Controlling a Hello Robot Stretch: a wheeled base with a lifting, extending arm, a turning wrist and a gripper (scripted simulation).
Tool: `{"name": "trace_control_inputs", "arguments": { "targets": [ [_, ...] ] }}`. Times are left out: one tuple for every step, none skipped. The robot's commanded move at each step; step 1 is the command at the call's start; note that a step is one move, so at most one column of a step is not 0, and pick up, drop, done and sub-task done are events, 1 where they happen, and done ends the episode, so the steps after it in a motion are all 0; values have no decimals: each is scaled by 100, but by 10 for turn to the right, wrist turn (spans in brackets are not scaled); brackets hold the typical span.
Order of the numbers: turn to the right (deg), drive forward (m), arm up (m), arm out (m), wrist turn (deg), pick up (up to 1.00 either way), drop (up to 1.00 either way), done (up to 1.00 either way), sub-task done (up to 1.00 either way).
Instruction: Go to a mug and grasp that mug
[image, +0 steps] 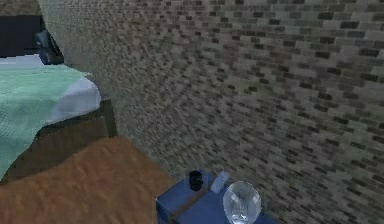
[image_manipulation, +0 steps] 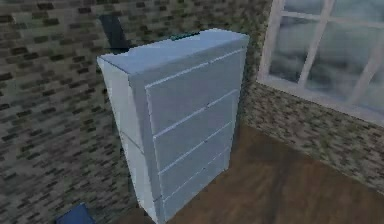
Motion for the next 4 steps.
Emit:
{"name": "trace_control_inputs", "arguments": {
  "targets": [
    [-450,0,0,0,0,0,0,0,0],
    [-390,0,0,0,0,0,0,0,0],
    [450,0,0,0,0,0,0,0,0],
    [120,0,0,0,0,0,0,0,0]
  ]
}}
